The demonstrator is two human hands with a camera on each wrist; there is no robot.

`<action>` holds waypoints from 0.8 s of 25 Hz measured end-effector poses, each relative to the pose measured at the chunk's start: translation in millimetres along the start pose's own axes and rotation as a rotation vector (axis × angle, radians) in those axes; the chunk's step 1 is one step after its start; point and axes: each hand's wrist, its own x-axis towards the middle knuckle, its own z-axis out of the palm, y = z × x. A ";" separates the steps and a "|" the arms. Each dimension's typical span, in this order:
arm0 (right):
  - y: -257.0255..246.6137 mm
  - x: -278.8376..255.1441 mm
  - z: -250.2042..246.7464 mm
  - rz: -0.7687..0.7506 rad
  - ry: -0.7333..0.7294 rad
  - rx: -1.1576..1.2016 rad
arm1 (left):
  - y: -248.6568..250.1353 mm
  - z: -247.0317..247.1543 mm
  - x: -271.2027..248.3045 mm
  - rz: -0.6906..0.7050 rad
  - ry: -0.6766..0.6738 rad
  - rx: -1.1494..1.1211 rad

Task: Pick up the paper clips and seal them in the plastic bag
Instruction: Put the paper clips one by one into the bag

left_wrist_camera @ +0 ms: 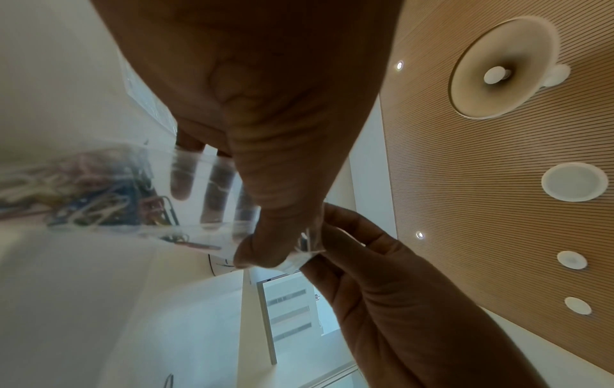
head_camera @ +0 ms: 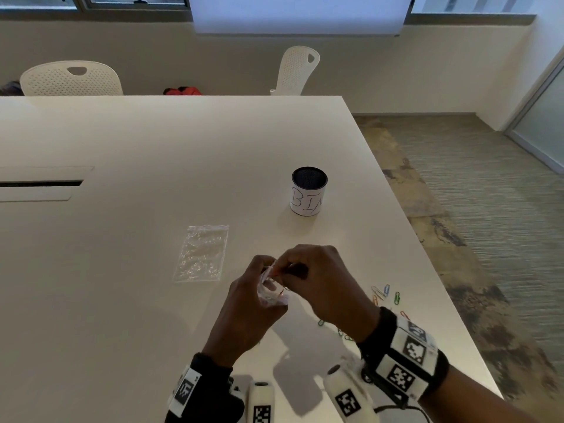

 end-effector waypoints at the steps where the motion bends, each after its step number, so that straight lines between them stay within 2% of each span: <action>1: 0.5 1.2 3.8 -0.022 -0.010 -0.058 | -0.4 0.8 0.1 0.004 -0.002 -0.003; 7: -4.7 -1.5 -2.3 -0.082 -0.020 -0.124 | -0.6 3.1 1.8 -0.010 -0.021 0.015; 10: 1.8 -4.7 -24.1 -0.063 0.043 -0.130 | 4.7 5.6 1.6 0.004 -0.029 -0.011; 13: 32.4 -15.1 -60.5 0.075 0.136 -0.128 | 6.3 8.2 2.2 0.019 -0.024 -0.026; 15: 60.4 -29.0 -82.4 0.200 0.128 -0.186 | 6.7 10.1 3.3 0.018 -0.027 -0.012; 18: 96.5 -52.8 -100.9 0.423 0.021 -0.308 | 7.6 13.6 5.4 0.017 -0.040 0.003; 20: 113.1 -68.8 -105.5 0.558 -0.162 -0.452 | 8.6 16.8 6.7 0.019 -0.046 0.005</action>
